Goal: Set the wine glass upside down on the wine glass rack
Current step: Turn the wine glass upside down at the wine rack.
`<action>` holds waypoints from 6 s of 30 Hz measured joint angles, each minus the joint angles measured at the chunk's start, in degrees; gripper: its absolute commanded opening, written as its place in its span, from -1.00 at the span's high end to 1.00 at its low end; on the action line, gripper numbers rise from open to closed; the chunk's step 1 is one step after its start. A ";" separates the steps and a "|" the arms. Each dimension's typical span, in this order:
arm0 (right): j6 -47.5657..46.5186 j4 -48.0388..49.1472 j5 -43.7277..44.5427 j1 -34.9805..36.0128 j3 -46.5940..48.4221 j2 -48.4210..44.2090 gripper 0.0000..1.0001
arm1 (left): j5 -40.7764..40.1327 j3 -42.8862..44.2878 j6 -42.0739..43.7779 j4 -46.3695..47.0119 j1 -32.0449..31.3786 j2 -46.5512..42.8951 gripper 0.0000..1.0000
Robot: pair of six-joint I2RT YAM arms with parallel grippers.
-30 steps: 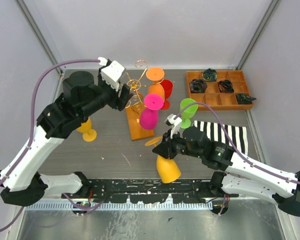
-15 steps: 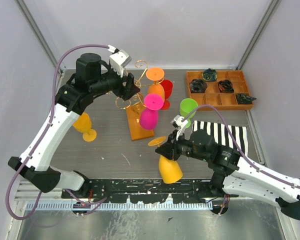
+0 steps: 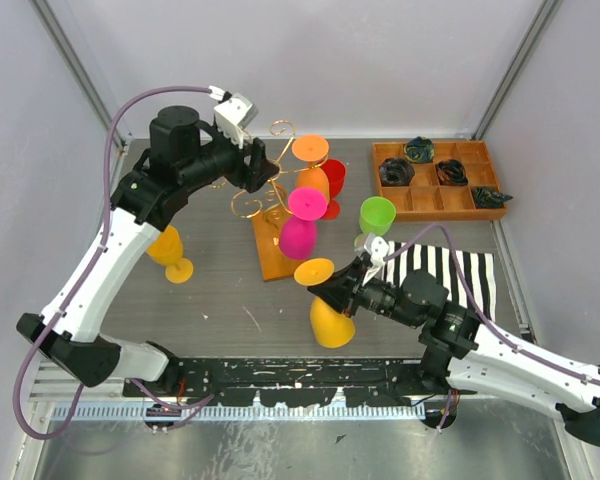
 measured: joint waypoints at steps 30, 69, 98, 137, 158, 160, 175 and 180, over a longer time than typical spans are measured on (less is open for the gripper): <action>-18.86 33.44 -3.85 0.00 -3.34 20.09 0.99 | -4.04 -6.62 -2.80 4.59 0.85 1.84 0.04; -20.20 60.43 13.27 -0.02 5.03 41.99 0.99 | -4.02 -7.17 -3.02 4.61 0.85 1.81 0.09; -21.77 58.66 19.45 -0.02 13.14 49.18 0.99 | -4.04 -7.17 -3.45 4.98 1.01 1.75 0.08; -25.35 39.41 15.96 -0.50 22.62 48.98 0.98 | -5.84 -7.17 -3.17 5.22 1.81 1.70 0.62; -26.51 39.47 11.63 -1.31 21.31 48.26 0.91 | -5.75 -7.17 -3.02 4.35 1.77 1.40 1.00; -26.34 37.33 11.39 -1.38 21.81 47.63 0.91 | -5.75 -7.17 -3.02 4.35 1.70 1.40 1.00; -26.64 27.52 8.66 -2.23 23.58 44.15 0.88 | -5.62 -7.17 -3.02 4.11 1.64 1.33 1.00; -26.80 26.97 8.44 -2.29 24.00 44.22 0.87 | -5.68 -7.17 -3.02 4.09 1.66 1.33 1.00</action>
